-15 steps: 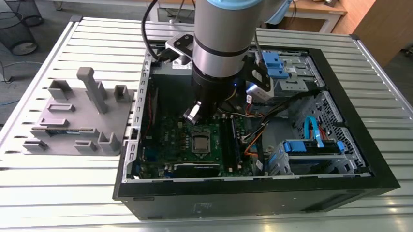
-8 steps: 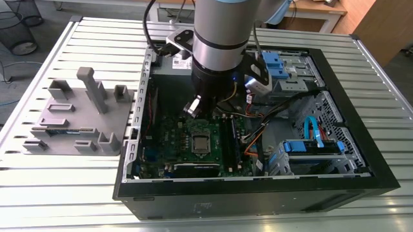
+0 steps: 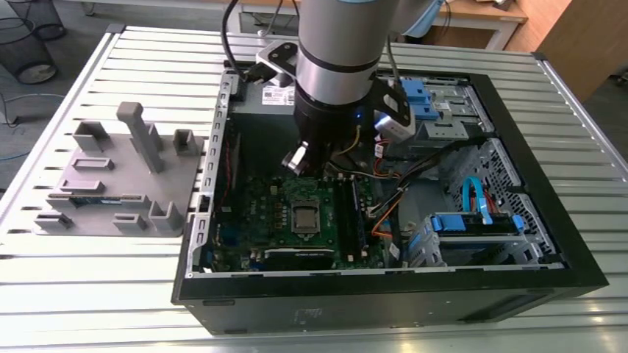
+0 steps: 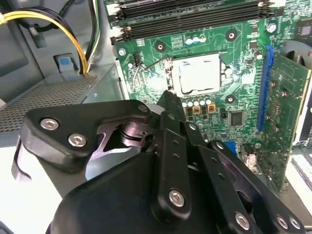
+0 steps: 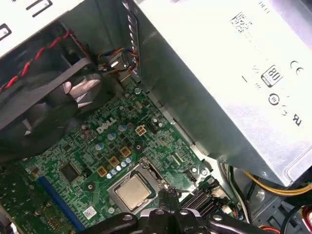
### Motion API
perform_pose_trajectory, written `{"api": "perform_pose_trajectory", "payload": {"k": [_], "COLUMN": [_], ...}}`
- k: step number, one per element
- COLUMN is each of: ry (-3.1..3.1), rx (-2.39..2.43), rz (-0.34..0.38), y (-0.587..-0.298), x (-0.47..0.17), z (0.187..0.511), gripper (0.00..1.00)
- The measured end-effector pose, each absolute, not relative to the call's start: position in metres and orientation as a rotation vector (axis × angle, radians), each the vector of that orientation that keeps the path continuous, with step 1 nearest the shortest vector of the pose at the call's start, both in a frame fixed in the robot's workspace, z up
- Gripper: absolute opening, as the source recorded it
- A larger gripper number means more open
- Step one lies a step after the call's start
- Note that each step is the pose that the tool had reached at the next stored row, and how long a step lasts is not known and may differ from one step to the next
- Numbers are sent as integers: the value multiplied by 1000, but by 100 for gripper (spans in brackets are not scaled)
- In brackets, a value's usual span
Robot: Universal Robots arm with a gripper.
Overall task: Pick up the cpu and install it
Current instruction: 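Install the first cpu locking lever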
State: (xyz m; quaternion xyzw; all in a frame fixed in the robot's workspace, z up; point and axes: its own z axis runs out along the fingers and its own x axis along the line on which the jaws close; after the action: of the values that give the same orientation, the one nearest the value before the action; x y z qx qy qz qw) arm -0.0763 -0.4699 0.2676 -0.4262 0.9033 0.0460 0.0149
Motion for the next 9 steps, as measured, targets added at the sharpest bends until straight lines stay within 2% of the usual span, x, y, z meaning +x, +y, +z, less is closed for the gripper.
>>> {"api": "perform_pose_trajectory", "payload": {"k": [9], "ry": [2778], "rx": [-1343], "rz": [199], "y": [-469], "x": [-71], "z": [267], "gripper": [11]}}
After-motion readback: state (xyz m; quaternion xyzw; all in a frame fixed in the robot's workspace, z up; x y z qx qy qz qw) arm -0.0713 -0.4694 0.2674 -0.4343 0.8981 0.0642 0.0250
